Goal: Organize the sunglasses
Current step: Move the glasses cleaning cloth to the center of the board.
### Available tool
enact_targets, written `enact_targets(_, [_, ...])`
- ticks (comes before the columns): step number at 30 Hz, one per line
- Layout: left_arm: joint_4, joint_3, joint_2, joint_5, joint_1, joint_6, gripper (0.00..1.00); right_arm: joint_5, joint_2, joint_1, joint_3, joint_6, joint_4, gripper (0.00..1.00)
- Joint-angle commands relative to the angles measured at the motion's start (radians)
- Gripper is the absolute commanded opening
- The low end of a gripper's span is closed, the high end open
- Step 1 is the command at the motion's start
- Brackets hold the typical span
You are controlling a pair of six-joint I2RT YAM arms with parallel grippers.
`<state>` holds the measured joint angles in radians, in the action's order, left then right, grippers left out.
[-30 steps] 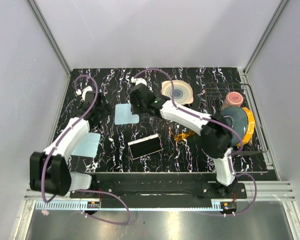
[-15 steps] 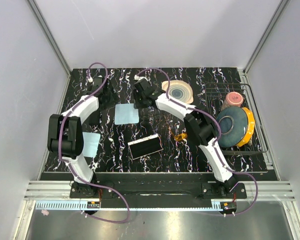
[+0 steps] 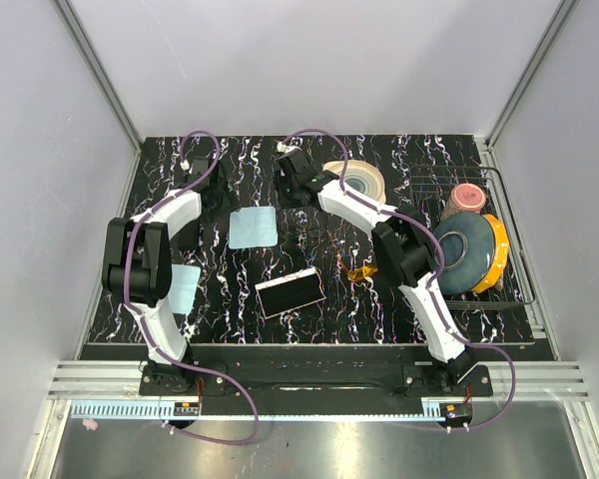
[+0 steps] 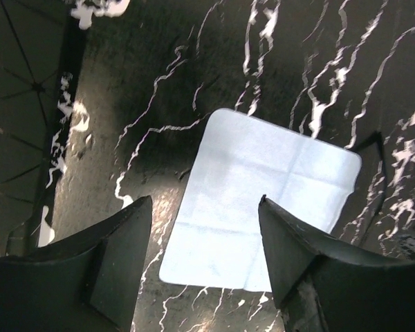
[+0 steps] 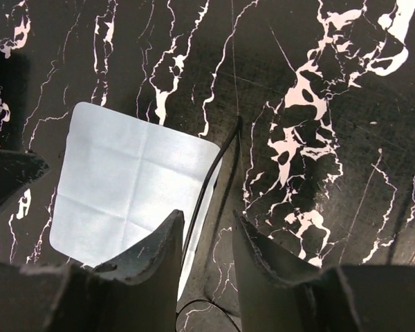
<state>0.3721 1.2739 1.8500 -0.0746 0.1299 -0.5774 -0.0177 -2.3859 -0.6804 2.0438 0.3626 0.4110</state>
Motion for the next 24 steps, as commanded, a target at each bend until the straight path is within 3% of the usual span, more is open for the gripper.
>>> enact_targets(1, [0.001,-0.056,-0.038,-0.036,-0.006,-0.035,0.66,0.050,0.079,-0.021,0.015,-0.052,-0.012,0.39])
enact_targets(7, [0.005,-0.110,-0.147,-0.076,-0.006,-0.055,0.66,0.022,0.123,-0.140,-0.063,-0.192,-0.061,0.42])
enact_targets(13, [0.037,-0.139,-0.287,-0.163,-0.029,-0.090,0.71,0.064,0.103,-0.202,-0.115,-0.214,-0.136,0.48])
enact_targets(18, [0.071,-0.165,-0.356,-0.206,-0.102,-0.124,0.73,0.116,0.064,-0.223,-0.123,-0.234,-0.211,0.49])
enact_targets(24, [0.068,-0.199,-0.400,-0.156,-0.220,-0.156,0.73,0.134,0.010,-0.249,-0.111,-0.252,-0.291,0.50])
